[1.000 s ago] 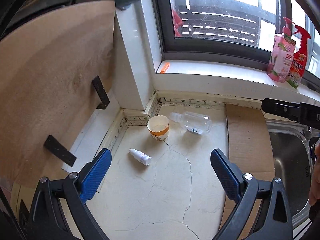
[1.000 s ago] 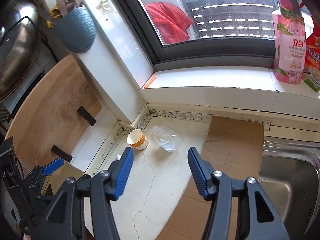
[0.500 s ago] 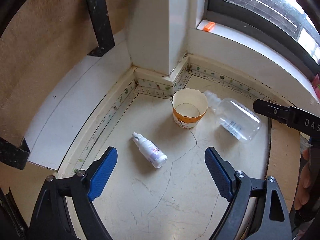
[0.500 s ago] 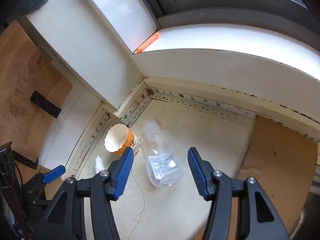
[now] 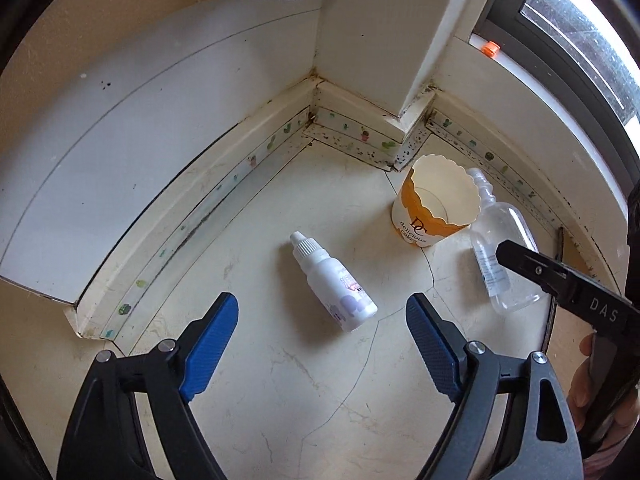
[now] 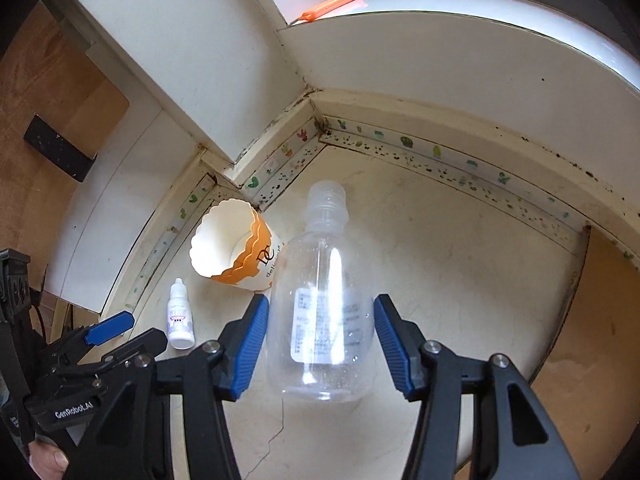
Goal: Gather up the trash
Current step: 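Grasp the small white dropper bottle with the left tool while the right grasps the clear bottle, then carry both bottles down over the black bin and release both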
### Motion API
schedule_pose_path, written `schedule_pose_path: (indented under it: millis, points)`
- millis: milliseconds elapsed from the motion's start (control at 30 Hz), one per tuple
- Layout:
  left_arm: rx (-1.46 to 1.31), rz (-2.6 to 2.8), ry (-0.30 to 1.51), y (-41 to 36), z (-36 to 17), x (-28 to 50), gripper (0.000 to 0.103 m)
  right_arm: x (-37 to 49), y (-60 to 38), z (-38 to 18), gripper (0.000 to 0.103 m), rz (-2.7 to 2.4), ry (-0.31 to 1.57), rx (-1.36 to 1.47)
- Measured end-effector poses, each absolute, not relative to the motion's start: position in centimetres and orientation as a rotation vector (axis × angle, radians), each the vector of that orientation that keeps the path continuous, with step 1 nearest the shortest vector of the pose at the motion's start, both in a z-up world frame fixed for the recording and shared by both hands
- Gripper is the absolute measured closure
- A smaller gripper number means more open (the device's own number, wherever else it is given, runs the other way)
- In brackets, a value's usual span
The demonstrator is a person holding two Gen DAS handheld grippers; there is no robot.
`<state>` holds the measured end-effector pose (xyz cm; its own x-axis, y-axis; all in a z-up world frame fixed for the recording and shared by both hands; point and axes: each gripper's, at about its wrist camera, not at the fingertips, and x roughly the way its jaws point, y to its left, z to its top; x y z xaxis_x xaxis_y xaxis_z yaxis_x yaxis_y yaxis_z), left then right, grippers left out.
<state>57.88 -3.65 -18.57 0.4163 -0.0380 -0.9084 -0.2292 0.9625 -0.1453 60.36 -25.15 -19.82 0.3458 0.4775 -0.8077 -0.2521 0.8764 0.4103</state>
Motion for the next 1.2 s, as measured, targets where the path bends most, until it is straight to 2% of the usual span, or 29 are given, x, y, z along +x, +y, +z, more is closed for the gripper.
schedule_pose_path:
  millis: [133, 200, 300, 367, 433, 733, 933, 1200]
  points:
    - [-0.300, 0.151, 1.160, -3.3, -19.4, 58.9, 0.022, 60.1, -25.7, -20.2, 0.051, 0.475, 1.125, 0.264]
    - [-0.309, 0.171, 1.195, -3.2, -20.1, 59.6, 0.040, 59.8, -26.1, -20.2, 0.051, 0.467, 1.123, 0.276]
    - [-0.333, 0.180, 1.240, -3.4, -21.2, 60.4, 0.058, 59.3, -26.5, -20.2, 0.051, 0.458, 1.118, 0.277]
    - [-0.334, 0.181, 1.252, -3.7, -21.6, 60.6, 0.065, 59.0, -26.8, -20.3, 0.051, 0.454, 1.116, 0.273]
    - [-0.312, 0.193, 1.249, -4.0, -21.7, 60.5, 0.079, 58.6, -27.1, -20.3, 0.052, 0.453, 1.117, 0.284]
    - [-0.270, 0.147, 1.232, -4.7, -20.1, 57.1, 0.081, 56.5, -28.5, -19.4, 0.053, 0.440, 1.106, 0.369]
    - [-0.214, 0.066, 1.178, -6.2, -16.1, 52.6, 0.081, 52.6, -29.0, -17.2, 0.054, 0.435, 1.073, 0.408]
    - [-0.119, -0.056, 1.085, -7.2, -9.9, 44.1, 0.081, 43.1, -28.7, -13.3, 0.054, 0.436, 1.001, 0.425]
